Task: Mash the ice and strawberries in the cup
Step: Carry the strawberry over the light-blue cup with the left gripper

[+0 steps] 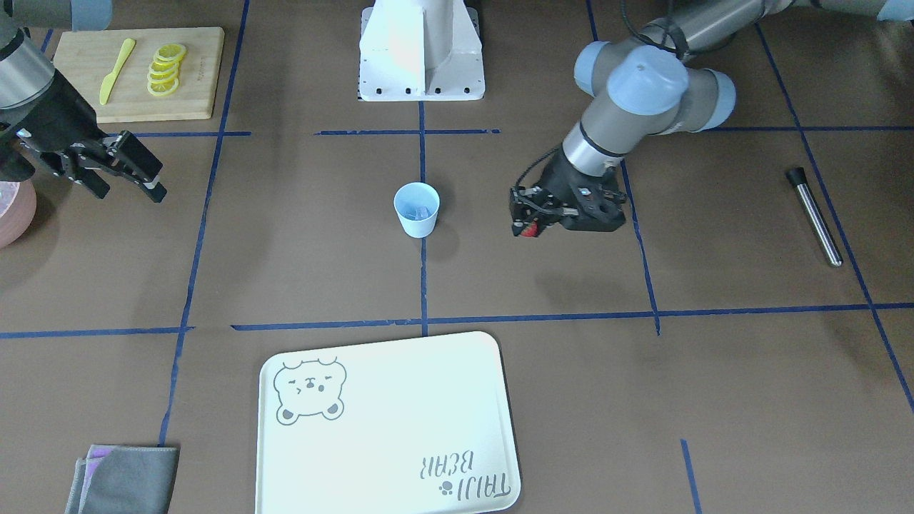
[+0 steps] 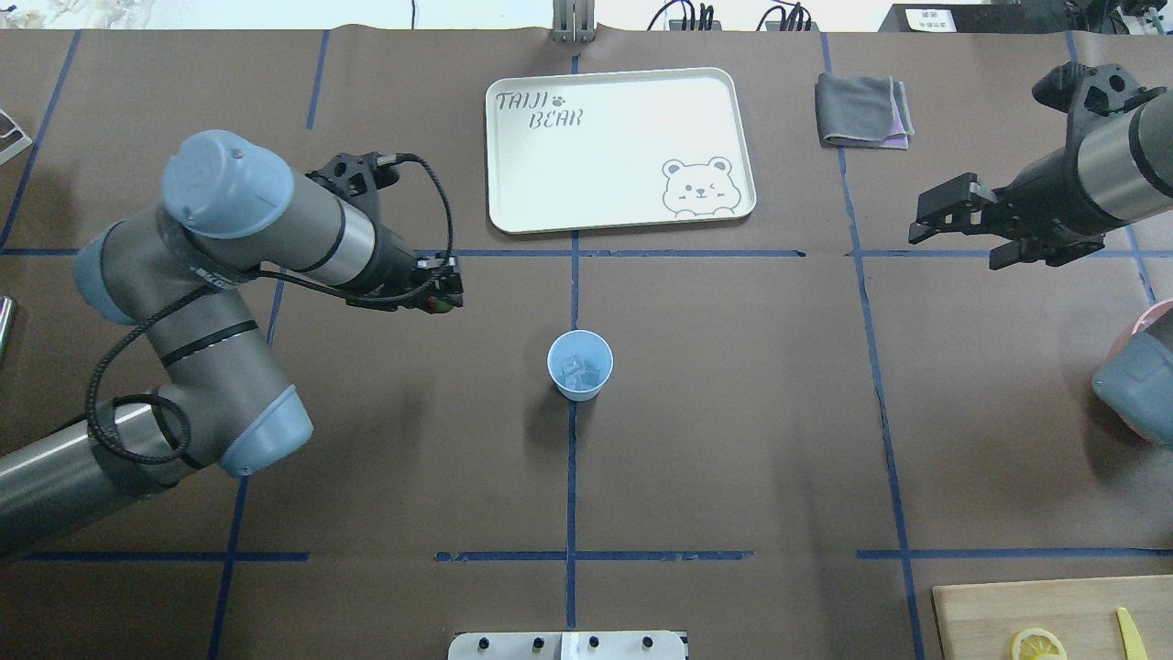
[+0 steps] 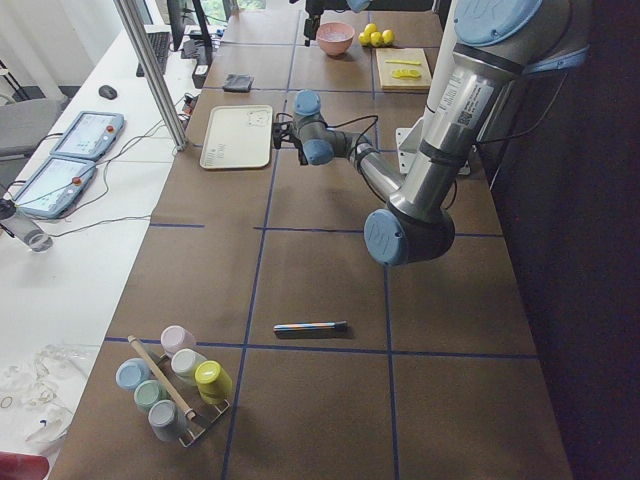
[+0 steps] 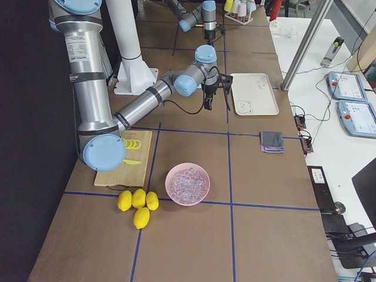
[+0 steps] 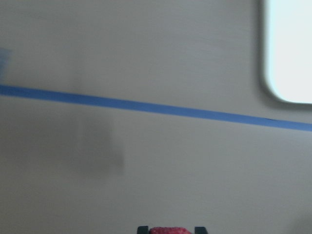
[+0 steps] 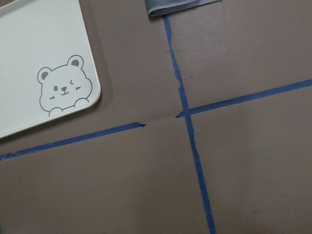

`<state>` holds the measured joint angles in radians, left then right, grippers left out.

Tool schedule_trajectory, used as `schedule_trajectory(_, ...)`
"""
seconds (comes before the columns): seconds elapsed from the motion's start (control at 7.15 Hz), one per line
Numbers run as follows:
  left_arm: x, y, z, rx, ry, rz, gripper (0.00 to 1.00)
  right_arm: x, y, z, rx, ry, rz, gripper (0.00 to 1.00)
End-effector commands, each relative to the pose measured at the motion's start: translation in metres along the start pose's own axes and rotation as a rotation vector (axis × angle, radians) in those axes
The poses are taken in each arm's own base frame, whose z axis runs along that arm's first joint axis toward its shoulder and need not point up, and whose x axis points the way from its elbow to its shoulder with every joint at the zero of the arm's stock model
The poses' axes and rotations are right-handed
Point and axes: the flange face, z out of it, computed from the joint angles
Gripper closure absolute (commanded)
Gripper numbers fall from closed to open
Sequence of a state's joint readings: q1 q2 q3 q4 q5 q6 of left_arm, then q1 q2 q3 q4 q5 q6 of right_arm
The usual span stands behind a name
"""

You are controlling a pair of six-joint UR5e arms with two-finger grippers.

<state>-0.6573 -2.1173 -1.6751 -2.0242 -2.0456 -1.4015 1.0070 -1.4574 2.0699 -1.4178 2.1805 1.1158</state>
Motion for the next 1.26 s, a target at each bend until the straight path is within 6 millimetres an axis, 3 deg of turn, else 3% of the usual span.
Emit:
schedule_trajectory(0.0,0.076,0.034,0.013,-0.051,0.060,-0.035,1.00,0.053,-0.015,-0.014,0.006,0.033,-0.059,0.00)
schedule_trajectory(0.14,0.098,0.033,0.021,-0.016,0.066,-0.030,0.98,0.080,-0.025,-0.026,-0.003,0.029,-0.083,0.00)
schedule_trajectory(0.28,0.105,0.050,0.036,-0.033,0.057,-0.020,0.95,0.107,-0.032,-0.032,-0.001,0.040,-0.107,0.00)
schedule_trajectory(0.42,0.104,0.054,0.043,-0.030,0.050,-0.019,0.92,0.121,-0.037,-0.032,0.000,0.053,-0.127,0.00)
schedule_trajectory(0.84,0.099,0.060,0.047,-0.039,0.044,-0.018,0.54,0.124,-0.040,-0.033,0.002,0.054,-0.136,0.00)
schedule_trajectory(0.98,0.099,0.062,0.049,-0.041,0.042,-0.016,0.30,0.124,-0.040,-0.033,0.002,0.054,-0.136,0.00)
schedule_trajectory(1.12,0.098,0.063,0.048,-0.040,0.043,-0.016,0.15,0.125,-0.041,-0.031,0.002,0.055,-0.135,0.00)
